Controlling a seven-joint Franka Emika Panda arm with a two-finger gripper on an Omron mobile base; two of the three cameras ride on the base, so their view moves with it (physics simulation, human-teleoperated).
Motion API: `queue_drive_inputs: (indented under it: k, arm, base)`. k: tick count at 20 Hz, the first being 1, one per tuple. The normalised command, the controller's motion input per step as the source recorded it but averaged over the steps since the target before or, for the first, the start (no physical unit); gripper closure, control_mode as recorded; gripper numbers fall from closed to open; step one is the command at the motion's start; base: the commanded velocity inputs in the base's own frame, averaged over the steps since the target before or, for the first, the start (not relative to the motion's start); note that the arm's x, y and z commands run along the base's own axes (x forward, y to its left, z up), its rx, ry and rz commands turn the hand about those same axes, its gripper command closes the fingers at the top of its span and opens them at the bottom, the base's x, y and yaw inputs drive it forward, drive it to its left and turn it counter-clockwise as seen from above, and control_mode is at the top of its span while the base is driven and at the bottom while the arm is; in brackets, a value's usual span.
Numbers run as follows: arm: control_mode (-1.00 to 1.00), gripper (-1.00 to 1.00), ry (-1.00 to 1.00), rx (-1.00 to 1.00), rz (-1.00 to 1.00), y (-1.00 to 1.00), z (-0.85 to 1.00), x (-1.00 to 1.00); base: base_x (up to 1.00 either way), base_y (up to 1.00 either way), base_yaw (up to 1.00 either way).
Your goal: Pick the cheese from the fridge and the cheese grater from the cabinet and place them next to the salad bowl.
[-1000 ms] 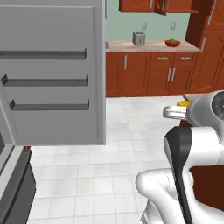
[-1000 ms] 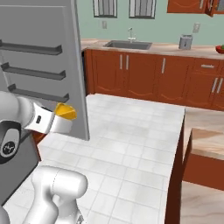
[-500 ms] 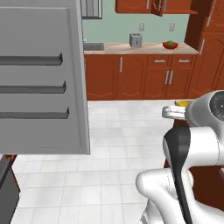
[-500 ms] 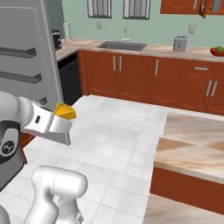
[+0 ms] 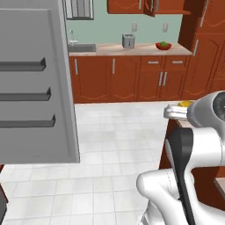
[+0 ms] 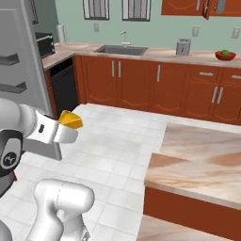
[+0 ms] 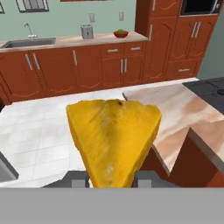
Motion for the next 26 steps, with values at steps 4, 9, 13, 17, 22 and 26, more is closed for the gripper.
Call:
queue_drive_inputs:
  k: [4,9,13,17,22,26]
  arm:
    - [1.0,1.0,0.0,0.0,0.0,0.0,0.0,0.0]
    - [1.0,1.0,0.0,0.0,0.0,0.0,0.0,0.0]
    - [1.0,1.0,0.0,0.0,0.0,0.0,0.0,0.0]
    - [1.0,1.0,0.0,0.0,0.0,0.0,0.0,0.0]
    - [1.0,1.0,0.0,0.0,0.0,0.0,0.0,0.0]
    - [1.0,1.0,0.0,0.0,0.0,0.0,0.0,0.0]
  base:
    - [0.55,-0.09,-0.11]
    - [0.71,0.0,-0.29]
    - [0.76,0.14,-0.27]
    - [0.68,0.13,-0.08]
    - [0.69,0.0,0.0]
    - [0.78,0.0,0.0]
